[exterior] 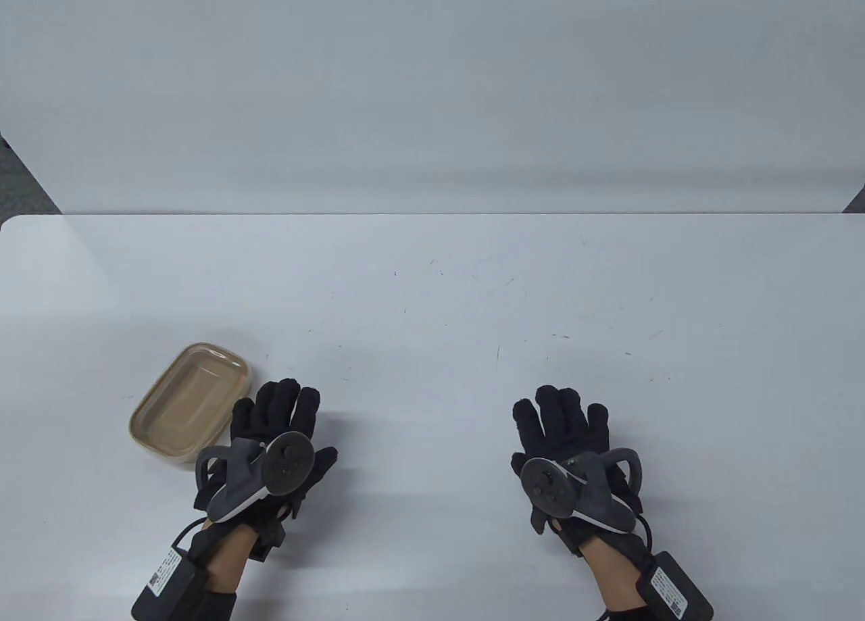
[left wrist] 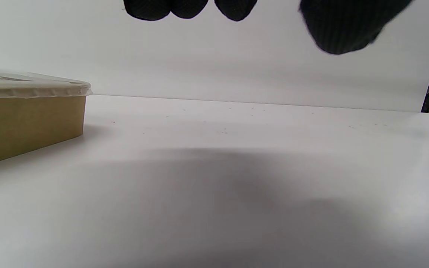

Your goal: Remove lid from takeout box

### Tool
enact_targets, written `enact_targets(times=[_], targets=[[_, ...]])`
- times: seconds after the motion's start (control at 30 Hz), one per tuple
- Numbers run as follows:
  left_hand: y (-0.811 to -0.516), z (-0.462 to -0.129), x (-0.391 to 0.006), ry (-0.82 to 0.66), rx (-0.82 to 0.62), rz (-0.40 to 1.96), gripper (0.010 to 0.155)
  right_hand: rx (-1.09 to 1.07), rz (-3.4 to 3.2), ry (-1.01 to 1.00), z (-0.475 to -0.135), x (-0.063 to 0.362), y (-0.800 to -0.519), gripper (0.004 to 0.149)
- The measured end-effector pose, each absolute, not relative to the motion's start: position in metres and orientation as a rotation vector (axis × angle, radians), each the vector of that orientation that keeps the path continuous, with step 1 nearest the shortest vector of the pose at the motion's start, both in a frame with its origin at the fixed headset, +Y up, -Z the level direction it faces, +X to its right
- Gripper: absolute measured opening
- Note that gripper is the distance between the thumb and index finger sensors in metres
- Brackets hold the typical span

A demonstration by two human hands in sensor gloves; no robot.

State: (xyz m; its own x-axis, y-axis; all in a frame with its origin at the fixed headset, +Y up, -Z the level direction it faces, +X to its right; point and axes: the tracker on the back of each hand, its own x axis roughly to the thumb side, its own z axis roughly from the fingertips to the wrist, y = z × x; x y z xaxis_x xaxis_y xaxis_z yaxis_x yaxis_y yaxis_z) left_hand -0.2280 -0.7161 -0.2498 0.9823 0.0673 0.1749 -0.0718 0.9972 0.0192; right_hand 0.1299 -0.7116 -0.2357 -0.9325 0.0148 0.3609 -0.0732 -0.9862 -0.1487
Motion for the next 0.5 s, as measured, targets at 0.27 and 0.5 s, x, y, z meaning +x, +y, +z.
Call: enact_targets(times=[0.27,0.5], targets=[[-0.659,-0.232,-0.304,0.193,0.414,0.31,0.084,0.554,3.004,-0.272,-0.235,0.132,-0.709,0.073],[-0.666,-0.213,-0.404,0.656,0.486,0.937,0.086,0.521,3.006,-0.271,-0.236,0.133,-0.709,0.073]])
